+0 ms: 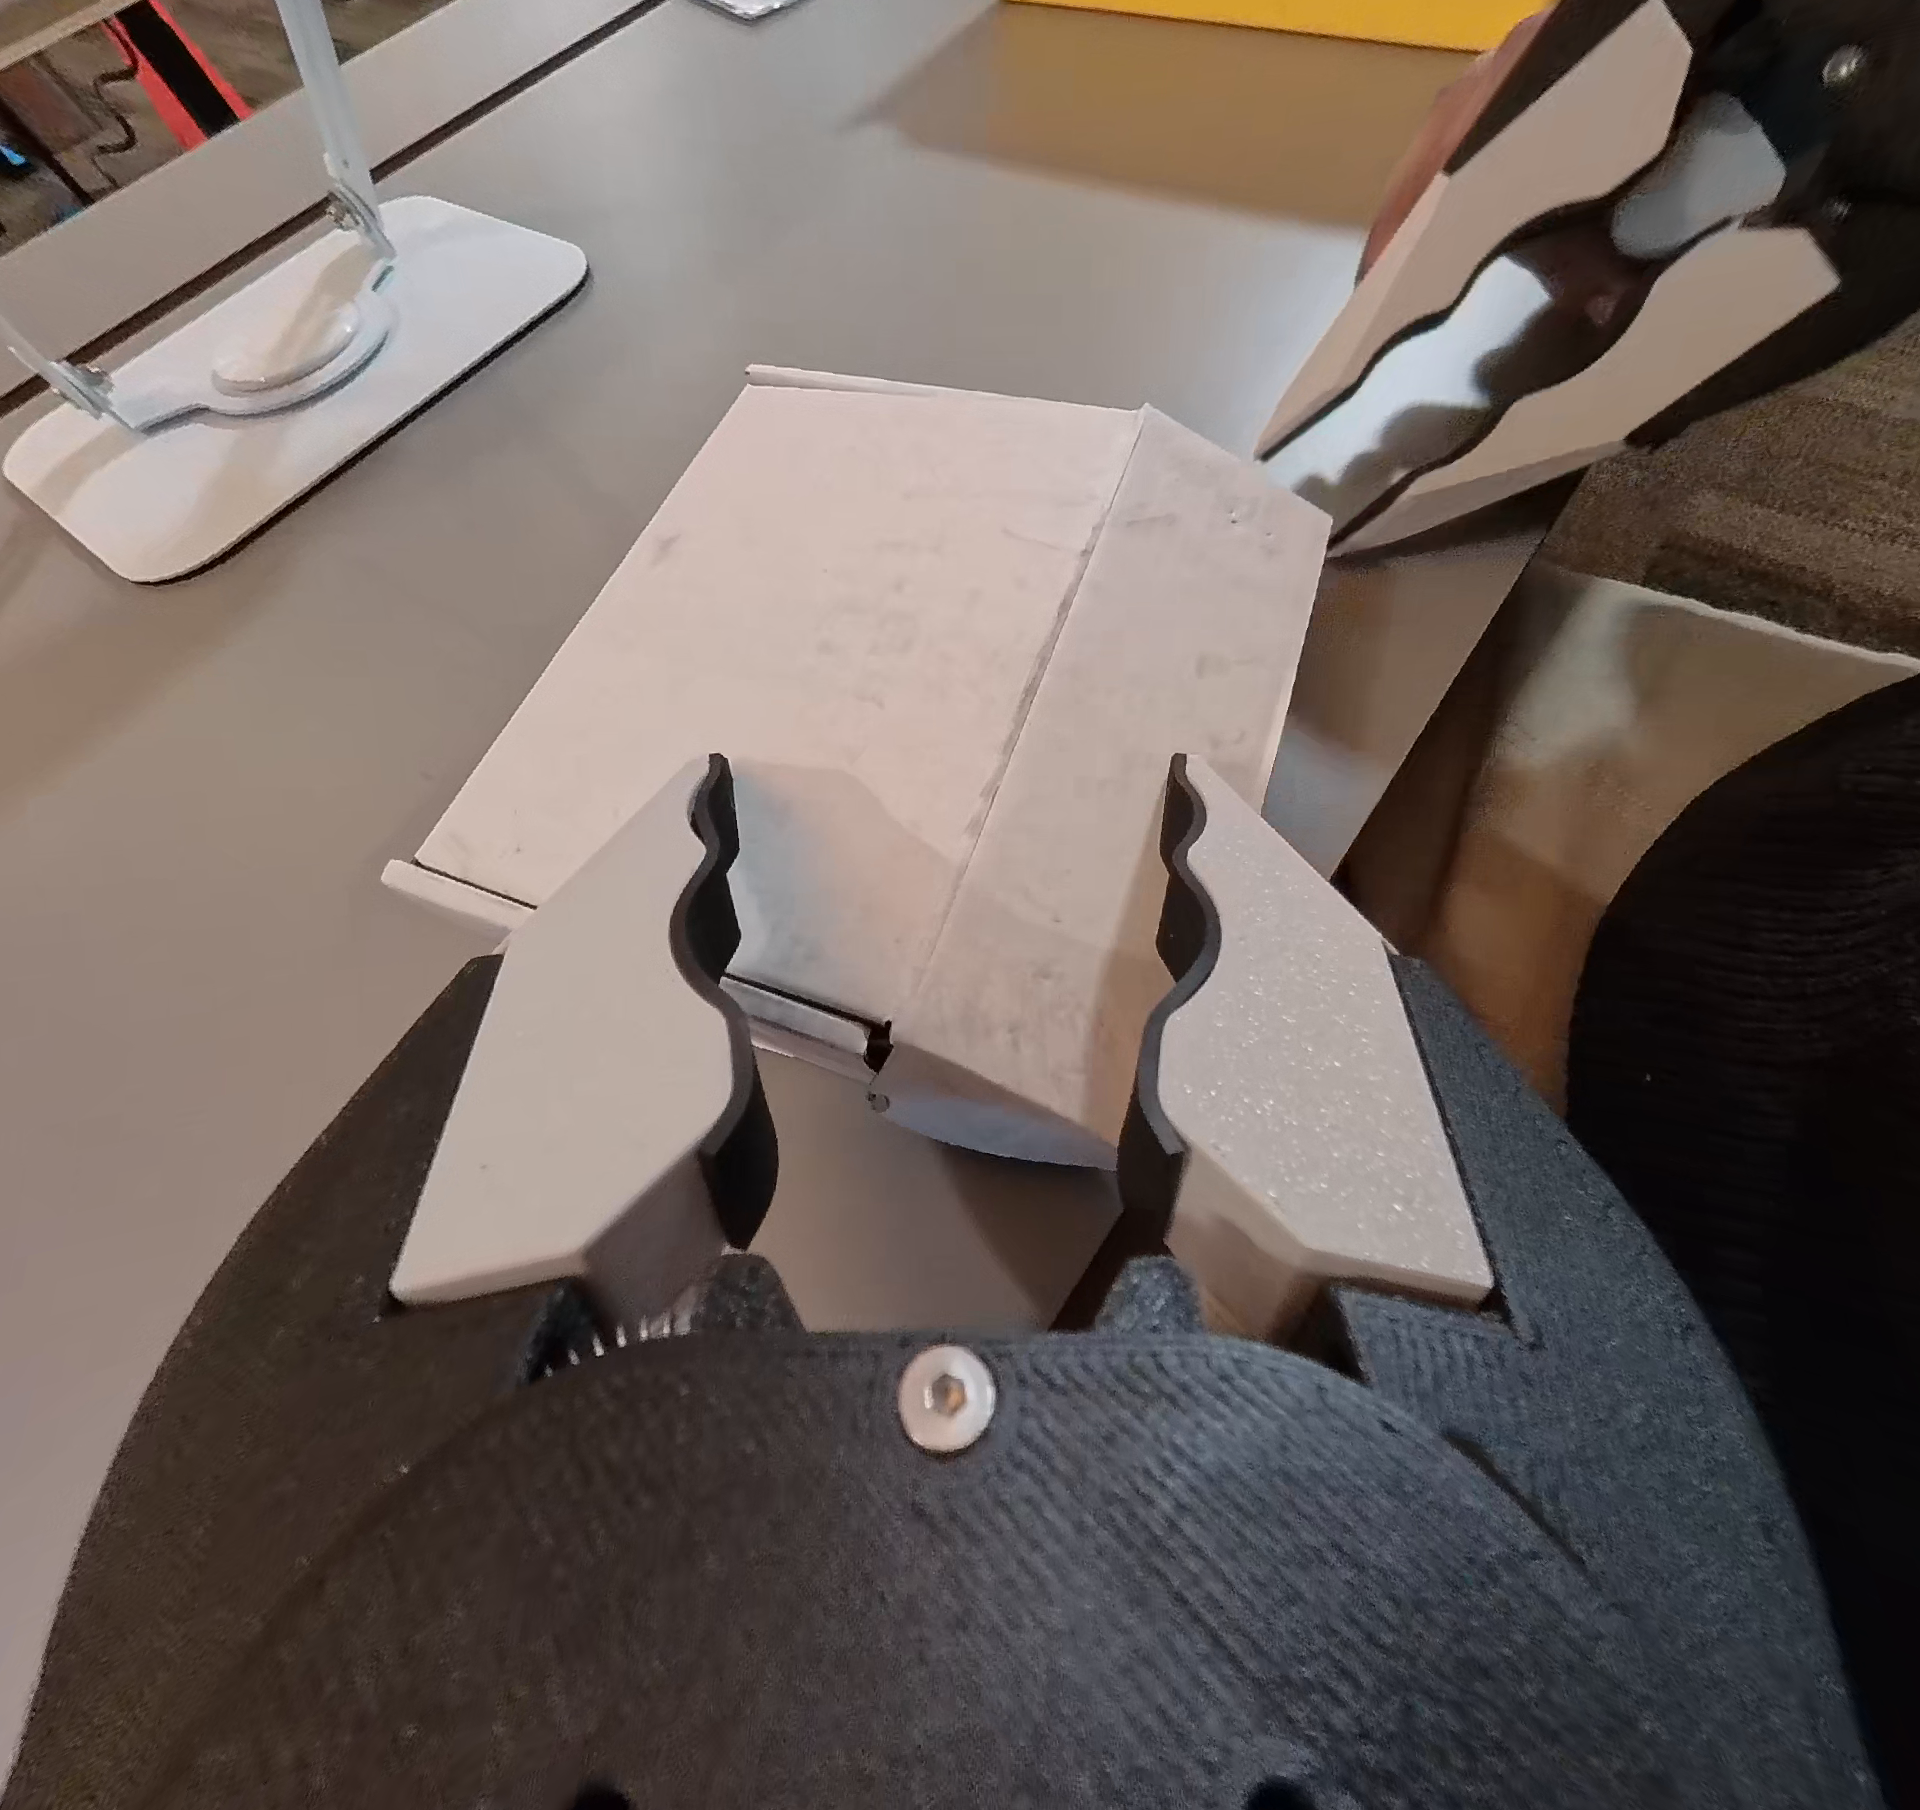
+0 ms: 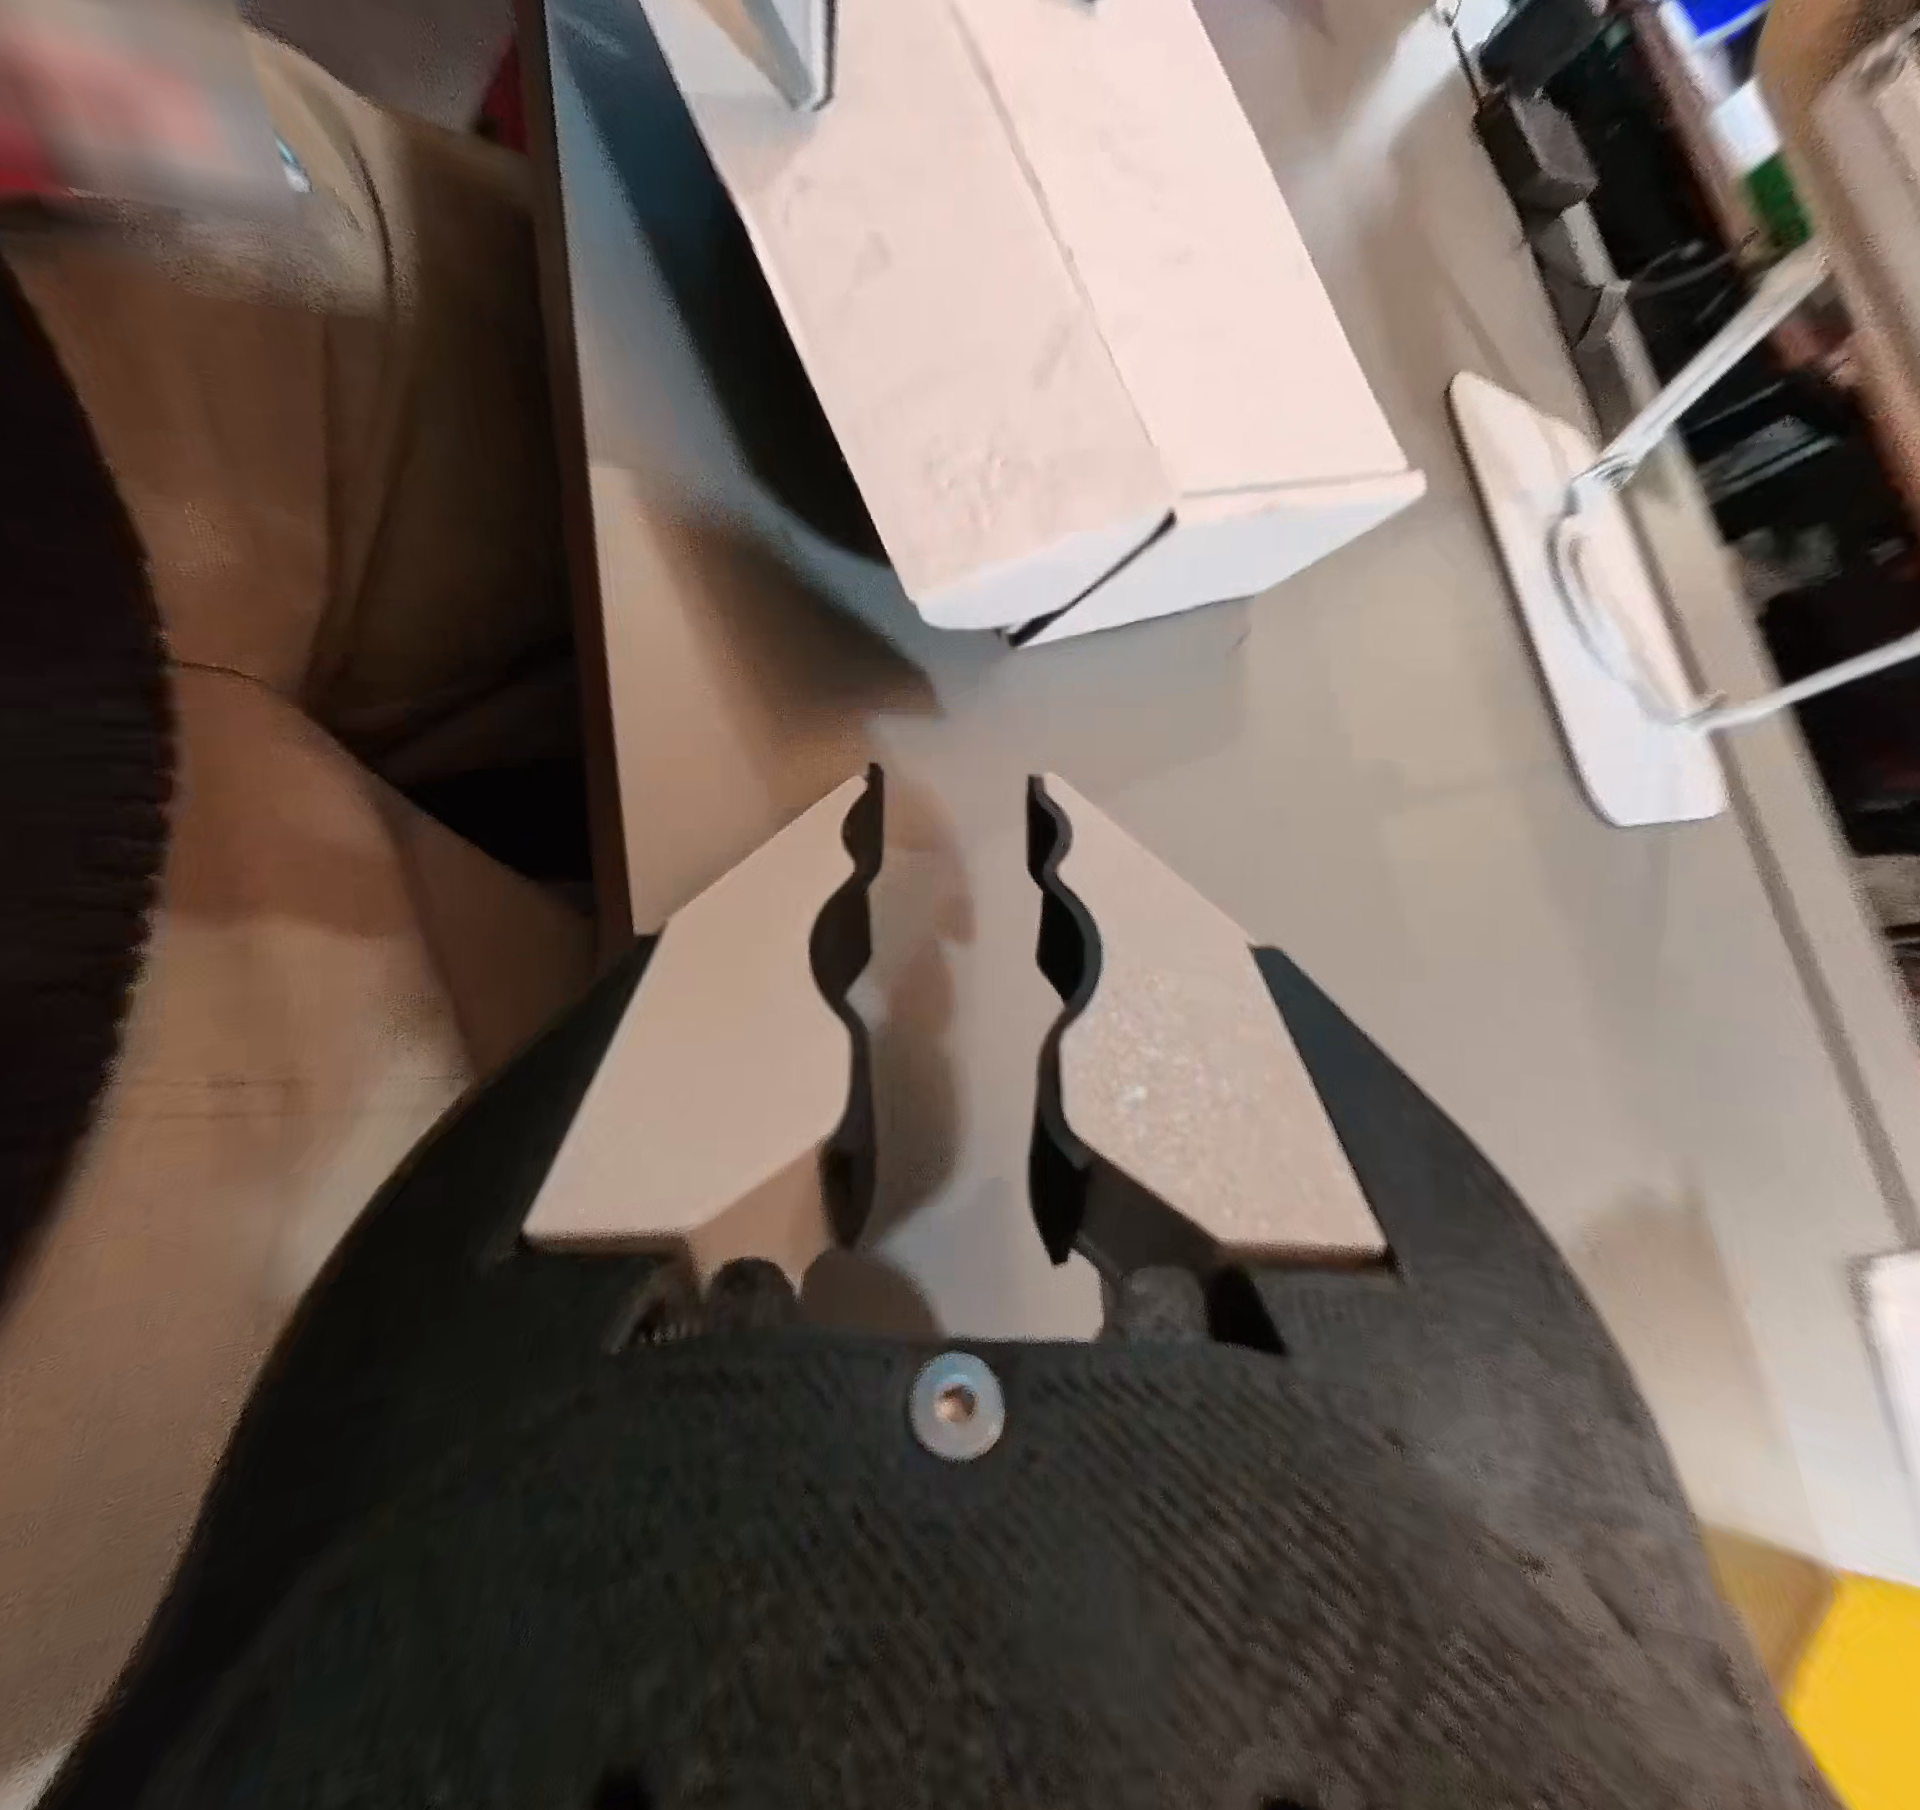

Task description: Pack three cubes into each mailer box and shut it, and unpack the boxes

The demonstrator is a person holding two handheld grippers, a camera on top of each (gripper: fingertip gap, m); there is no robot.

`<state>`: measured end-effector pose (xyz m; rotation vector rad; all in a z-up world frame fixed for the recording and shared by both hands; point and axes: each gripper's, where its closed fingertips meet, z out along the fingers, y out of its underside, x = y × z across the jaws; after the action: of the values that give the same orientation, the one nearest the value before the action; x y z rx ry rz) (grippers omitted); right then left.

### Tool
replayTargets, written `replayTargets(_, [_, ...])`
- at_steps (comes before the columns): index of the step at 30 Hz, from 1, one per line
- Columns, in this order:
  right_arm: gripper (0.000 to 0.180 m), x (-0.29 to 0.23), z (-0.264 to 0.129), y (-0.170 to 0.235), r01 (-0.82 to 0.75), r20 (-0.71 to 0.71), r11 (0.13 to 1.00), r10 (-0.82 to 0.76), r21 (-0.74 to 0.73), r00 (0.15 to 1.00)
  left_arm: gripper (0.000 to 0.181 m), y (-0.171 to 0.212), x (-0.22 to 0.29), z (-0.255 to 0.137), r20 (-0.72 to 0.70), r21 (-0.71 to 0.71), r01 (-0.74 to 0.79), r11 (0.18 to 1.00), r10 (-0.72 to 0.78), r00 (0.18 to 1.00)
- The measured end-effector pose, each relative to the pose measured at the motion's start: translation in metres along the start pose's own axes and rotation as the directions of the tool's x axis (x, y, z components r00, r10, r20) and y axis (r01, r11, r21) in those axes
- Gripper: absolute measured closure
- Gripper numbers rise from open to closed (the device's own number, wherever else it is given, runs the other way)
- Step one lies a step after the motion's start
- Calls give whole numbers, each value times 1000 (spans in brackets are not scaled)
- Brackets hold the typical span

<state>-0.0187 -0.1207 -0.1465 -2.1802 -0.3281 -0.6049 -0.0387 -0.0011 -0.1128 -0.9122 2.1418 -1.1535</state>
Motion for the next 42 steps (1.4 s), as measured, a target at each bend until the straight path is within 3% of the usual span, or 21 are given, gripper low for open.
replayTargets(1, [148, 1, -3, 1, -66, 24, 998, 66, 20, 998, 99, 0, 0, 0, 0, 0, 0, 1000, 0, 1000])
replayTargets(8, [117, 36, -14, -27, -490, 199, 844, 454, 217, 869, 99, 0, 0, 0, 4, 0, -2, 1000, 2, 1000])
replayTargets(14, [94, 15, 8, -32, -515, 364, 853, 454, 87, 813, 98, 0, 0, 0, 5, 10, -2, 1000, 2, 1000])
replayTargets(17, [97, 10, 19, -34, -453, 367, 890, 401, 63, 839, 99, 0, 0, 0, 4, 13, 0, 1000, 0, 1000])
replayTargets(20, [118, 6, 24, -36, -428, 390, 902, 376, 52, 841, 99, 0, 0, 0, 6, 16, 3, 1000, -3, 1000])
replayTargets(42, [128, 9, 30, -32, -372, 337, 927, 337, 44, 879, 102, -3, -2, 1, -20, 55, 41, 998, -40, 999])
